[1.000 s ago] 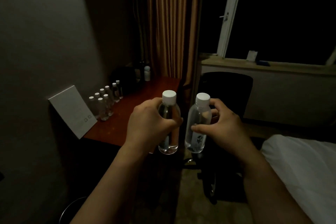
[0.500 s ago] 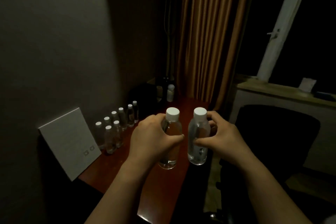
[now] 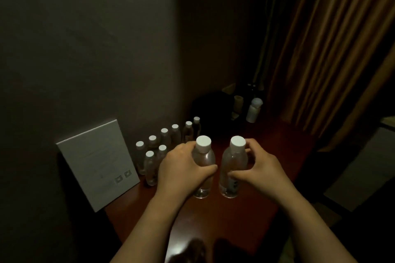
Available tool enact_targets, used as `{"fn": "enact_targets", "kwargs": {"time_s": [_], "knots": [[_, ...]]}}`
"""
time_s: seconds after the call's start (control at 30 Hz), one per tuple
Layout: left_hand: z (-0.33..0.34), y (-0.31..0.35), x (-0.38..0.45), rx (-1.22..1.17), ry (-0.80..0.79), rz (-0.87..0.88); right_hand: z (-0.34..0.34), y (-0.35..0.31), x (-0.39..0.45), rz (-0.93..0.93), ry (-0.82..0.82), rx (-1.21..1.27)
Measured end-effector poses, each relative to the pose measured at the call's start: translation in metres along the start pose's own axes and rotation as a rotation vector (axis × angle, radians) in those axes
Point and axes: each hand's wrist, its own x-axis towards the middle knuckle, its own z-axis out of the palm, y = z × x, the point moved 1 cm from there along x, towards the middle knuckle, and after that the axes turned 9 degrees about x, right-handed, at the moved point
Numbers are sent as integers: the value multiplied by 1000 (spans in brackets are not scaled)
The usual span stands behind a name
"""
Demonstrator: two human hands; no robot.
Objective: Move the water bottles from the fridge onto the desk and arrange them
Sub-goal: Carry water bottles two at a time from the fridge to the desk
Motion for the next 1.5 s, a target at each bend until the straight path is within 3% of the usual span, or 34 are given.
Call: {"fn": "enact_targets", "kwargs": {"time_s": [0.27, 0.63, 1.03, 1.5], "knots": [[77, -19, 76, 32, 77, -385, 19, 70, 147, -62, -290, 30], [174, -73, 162, 68, 87, -710, 101, 167, 293, -52, -551, 88], [234, -126, 196, 76, 123, -816, 184, 212, 359, -86, -622, 113], [246, -137, 194, 99, 142, -879, 206, 214, 356, -65, -637, 170]]}}
